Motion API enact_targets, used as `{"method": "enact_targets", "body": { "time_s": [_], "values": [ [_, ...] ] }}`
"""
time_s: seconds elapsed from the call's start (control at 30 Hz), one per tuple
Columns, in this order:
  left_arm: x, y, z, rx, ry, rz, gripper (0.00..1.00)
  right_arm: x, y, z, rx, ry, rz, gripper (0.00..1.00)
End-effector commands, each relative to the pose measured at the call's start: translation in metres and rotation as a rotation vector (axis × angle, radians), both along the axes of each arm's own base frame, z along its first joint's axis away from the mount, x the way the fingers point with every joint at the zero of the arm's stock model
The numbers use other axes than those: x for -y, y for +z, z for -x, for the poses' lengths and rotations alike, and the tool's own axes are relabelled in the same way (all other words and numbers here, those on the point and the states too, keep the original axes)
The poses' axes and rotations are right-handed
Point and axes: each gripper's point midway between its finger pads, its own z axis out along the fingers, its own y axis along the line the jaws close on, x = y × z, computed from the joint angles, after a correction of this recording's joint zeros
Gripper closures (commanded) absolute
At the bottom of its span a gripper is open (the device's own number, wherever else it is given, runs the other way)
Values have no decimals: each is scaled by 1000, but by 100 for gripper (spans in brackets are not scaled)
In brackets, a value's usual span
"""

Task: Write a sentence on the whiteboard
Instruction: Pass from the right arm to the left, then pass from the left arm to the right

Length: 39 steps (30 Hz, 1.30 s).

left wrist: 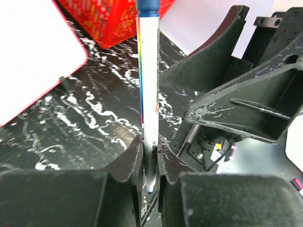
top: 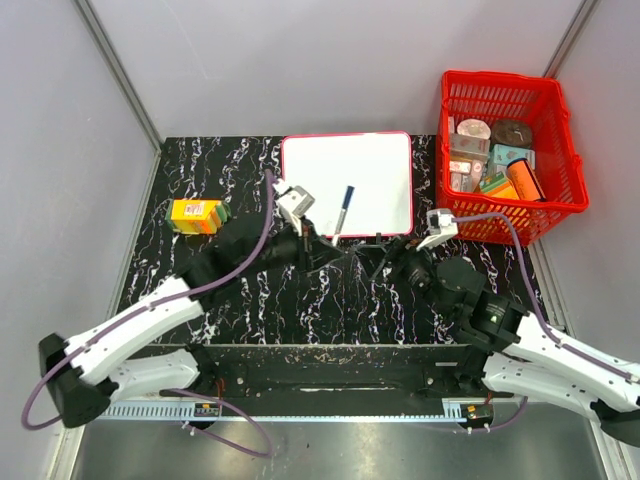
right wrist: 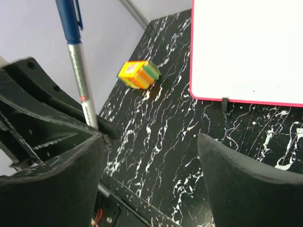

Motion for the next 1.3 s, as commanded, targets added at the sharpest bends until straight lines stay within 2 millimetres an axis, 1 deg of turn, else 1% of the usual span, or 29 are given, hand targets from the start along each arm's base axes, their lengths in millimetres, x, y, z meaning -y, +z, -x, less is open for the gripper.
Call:
{"method": "enact_targets", "body": {
  "time_s": [0.0, 0.03, 0.07, 0.1, 0.13, 0.17, 0.2, 0.23, 0.27, 0.3, 0.37, 0.4, 0.43, 0.47, 0.5, 0.53, 0.57, 0.6, 0.63, 0.67, 0.8, 0.93, 0.97, 1.0, 1.1, 1.17, 1.2, 1.23, 1.27],
  "values": [
    [-49, 9, -9, 75, 153, -123, 100, -21, 32, 2, 96, 119, 55, 12],
    [-56, 4, -5, 61, 158, -149, 100, -30, 32, 7, 97, 175, 65, 5],
    [-63, 7, -2, 65, 161, -144, 100, -34, 33, 7, 112, 213, 83, 3],
    [-68, 6, 0, 62, 158, -147, 100, -34, 34, -3, 111, 218, 95, 2],
    [-73, 2, 3, 46, 157, -161, 100, -41, 33, 5, 110, 319, 90, 1],
    [-79, 4, 7, 50, 156, -153, 100, -43, 34, 7, 104, 365, 79, 0],
    [-81, 5, 10, 47, 141, -148, 100, -42, 34, 2, 106, 384, 65, 0],
    [-85, 1, 14, 36, 134, -156, 100, -38, 32, 0, 95, 433, 56, 0],
    [-88, 3, 17, 40, 130, -148, 100, -36, 38, -1, 110, 460, 26, 0],
    [-90, 3, 20, 41, 119, -147, 100, -37, 40, -3, 125, 495, 3, 0],
    [-89, 1, 30, 36, 69, -136, 100, -36, 44, 5, 111, 621, -62, 0],
    [-87, 1, 38, 33, 24, -127, 100, -40, 50, 6, 155, 670, -98, 0],
    [-85, 2, 41, 36, 3, -118, 100, -42, 51, 18, 160, 765, -120, 0],
    [-83, 2, 44, 36, -21, -112, 100, -44, 54, 22, 130, 807, -167, 0],
    [-81, 3, 49, 38, -51, -104, 100, -49, 58, 21, 172, 847, -195, 0],
    [-77, 7, 55, 41, -97, -82, 100, -51, 57, 29, 172, 915, -207, 0],
    [-74, 9, 57, 44, -115, -73, 100, -53, 59, 33, 134, 952, -247, 1],
    [-73, 11, 60, 43, -138, -63, 100, -55, 62, 33, 171, 977, -260, 3],
    [-71, 14, 60, 51, -145, -55, 100, -55, 62, 35, 170, 999, -263, 3],
    [-69, 17, 58, 53, -145, -53, 100, -55, 62, 36, 166, 1006, -268, 3],
    [-63, 19, 57, 42, -171, -55, 100, -53, 63, 37, 184, 982, -241, 5],
    [-57, 18, 54, 37, -192, -60, 100, -48, 64, 36, 212, 917, -206, 5],
    [-56, 20, 54, 40, -196, -56, 100, -46, 60, 35, 227, 898, -193, 5],
    [-55, 22, 54, 42, -204, -51, 100, -42, 64, 39, 240, 880, -189, 5],
    [-52, 25, 56, 50, -228, -43, 100, -37, 67, 42, 270, 849, -169, 7],
    [-49, 26, 59, 46, -258, -41, 100, -37, 68, 46, 279, 859, -168, 8],
    [-48, 28, 63, 49, -291, -34, 100, -37, 68, 50, 281, 872, -168, 9],
    [-45, 26, 64, 41, -310, -36, 100, -39, 67, 51, 279, 879, -167, 10],
    [-44, 29, 65, 45, -325, -31, 100, -42, 67, 53, 273, 888, -162, 11]
  ]
}}
